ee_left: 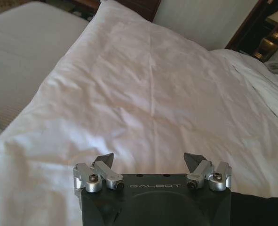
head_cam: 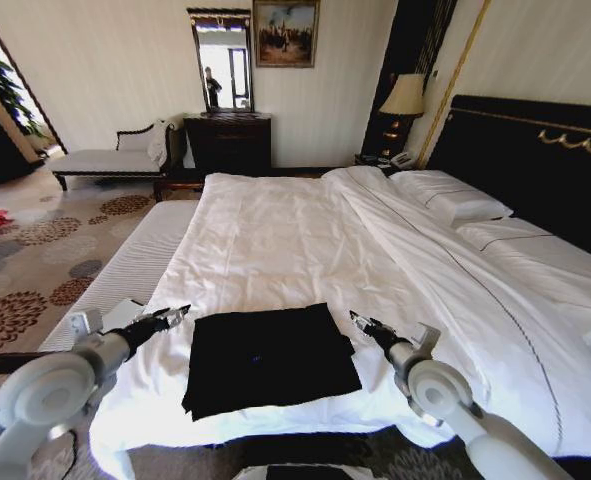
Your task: Fold the clothes on the bed.
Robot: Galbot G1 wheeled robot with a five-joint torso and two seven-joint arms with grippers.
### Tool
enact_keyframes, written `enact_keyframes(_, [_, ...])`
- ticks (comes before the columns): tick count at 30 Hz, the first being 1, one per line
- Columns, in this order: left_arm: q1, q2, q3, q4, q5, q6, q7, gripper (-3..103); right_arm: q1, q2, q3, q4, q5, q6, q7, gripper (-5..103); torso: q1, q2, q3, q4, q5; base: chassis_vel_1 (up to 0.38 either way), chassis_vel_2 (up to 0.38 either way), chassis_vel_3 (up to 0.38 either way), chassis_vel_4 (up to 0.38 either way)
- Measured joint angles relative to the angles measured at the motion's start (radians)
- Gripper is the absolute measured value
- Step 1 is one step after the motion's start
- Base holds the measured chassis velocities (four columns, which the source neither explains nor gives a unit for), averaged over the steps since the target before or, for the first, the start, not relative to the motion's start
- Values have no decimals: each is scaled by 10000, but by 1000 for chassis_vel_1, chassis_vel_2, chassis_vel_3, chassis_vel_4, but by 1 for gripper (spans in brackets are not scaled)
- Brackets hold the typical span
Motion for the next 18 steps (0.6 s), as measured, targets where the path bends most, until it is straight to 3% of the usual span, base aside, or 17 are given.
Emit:
enact_keyframes(1, [0, 0, 0, 0, 0, 0, 0, 88, 0, 0, 0, 0, 0, 0, 0, 91, 0, 0, 0, 0, 0, 0, 0, 0, 0])
enact_keyframes(4, [-808, -713, 629, 1598, 247, -11, 1370, 99, 501, 147, -283, -335, 108, -50, 102, 100, -1, 0, 0, 0, -2, 0, 0, 0, 0])
enact_keyframes(5, [-808, -713, 629, 1598, 247, -11, 1370, 99, 501, 147, -283, -335, 108, -50, 102, 100, -1, 0, 0, 0, -2, 0, 0, 0, 0])
enact_keyframes(9, [-1429, -1182, 846, 3018, 506, -117, 2889, 100, 916, 296, -574, -748, 155, -119, 225, 100, 0, 0, 0, -1, 2, 0, 0, 0, 0])
enact_keyframes(18, [-1612, -1859, 968, 3934, 247, -20, 3298, 100, 1455, 508, -1117, -1434, 74, -173, 319, 100, -2, 0, -1, 1, 3, 0, 0, 0, 0])
